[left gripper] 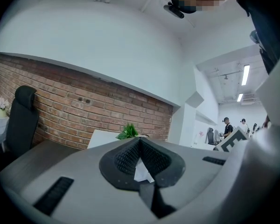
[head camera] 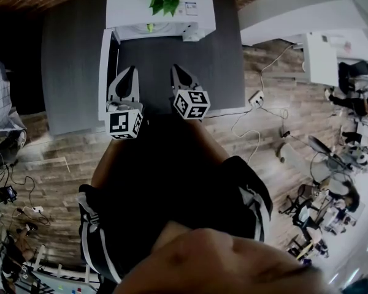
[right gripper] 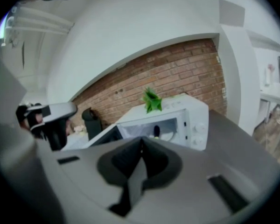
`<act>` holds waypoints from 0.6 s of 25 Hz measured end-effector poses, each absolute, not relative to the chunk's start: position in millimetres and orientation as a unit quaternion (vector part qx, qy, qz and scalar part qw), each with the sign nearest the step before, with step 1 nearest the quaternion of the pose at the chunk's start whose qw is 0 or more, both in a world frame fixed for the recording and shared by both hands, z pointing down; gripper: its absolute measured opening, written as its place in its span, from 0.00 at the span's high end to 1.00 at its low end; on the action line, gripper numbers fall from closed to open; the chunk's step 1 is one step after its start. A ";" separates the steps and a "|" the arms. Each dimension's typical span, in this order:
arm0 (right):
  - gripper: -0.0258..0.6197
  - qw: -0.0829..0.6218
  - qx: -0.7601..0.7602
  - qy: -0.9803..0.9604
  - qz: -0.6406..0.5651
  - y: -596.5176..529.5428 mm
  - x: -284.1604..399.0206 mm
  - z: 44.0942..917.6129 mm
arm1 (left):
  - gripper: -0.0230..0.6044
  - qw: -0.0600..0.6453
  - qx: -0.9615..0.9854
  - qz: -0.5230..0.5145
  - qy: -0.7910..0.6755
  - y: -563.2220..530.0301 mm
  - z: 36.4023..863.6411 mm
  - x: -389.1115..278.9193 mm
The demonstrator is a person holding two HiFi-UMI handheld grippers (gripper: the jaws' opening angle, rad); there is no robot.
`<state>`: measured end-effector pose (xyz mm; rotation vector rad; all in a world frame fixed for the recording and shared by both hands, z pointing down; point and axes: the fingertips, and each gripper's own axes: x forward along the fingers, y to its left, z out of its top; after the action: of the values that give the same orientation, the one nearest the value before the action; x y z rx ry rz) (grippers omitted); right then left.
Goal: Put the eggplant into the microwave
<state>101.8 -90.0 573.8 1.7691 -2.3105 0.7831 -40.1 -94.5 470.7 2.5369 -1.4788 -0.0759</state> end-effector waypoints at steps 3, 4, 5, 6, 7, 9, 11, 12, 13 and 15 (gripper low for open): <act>0.91 0.051 0.585 -0.772 0.242 -77.3 97.8 552.6 | 0.91 0.099 0.860 -0.023 -0.500 -92.4 471.1 -39.1; 0.91 0.047 0.585 -0.774 0.237 -73.5 97.1 546.7 | 0.91 0.099 0.860 -0.021 -0.500 -92.0 472.0 -38.4; 0.91 0.044 0.586 -0.775 0.231 -69.8 96.9 541.2 | 0.91 0.099 0.861 -0.019 -0.499 -91.5 473.3 -37.6; 0.91 0.040 0.586 -0.777 0.227 -66.6 96.8 536.1 | 0.91 0.100 0.861 -0.017 -0.498 -90.9 474.8 -36.8; 0.91 0.036 0.586 -0.778 0.224 -63.9 96.7 531.8 | 0.91 0.099 0.862 -0.016 -0.497 -90.3 475.7 -35.9; 0.91 0.030 0.586 -0.779 0.221 -60.7 96.5 526.8 | 0.91 0.098 0.864 -0.016 -0.494 -89.8 475.9 -33.6; 0.91 0.028 0.587 -0.779 0.220 -60.2 97.4 526.9 | 0.91 0.098 0.866 -0.012 -0.490 -89.0 478.5 -30.4; 0.91 0.027 0.587 -0.778 0.221 -60.2 98.1 527.5 | 0.91 0.098 0.867 -0.011 -0.488 -88.2 479.6 -28.6; 0.91 0.026 0.587 -0.778 0.221 -60.1 98.8 527.9 | 0.91 0.097 0.868 -0.010 -0.486 -87.4 479.9 -26.9; 0.91 0.024 0.588 -0.778 0.221 -60.3 100.1 527.5 | 0.91 0.095 0.870 -0.009 -0.483 -86.5 478.8 -24.3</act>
<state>100.1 -60.3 527.5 1.8204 -2.4070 0.6836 -24.3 -86.5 478.8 2.5793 -1.4322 -0.0257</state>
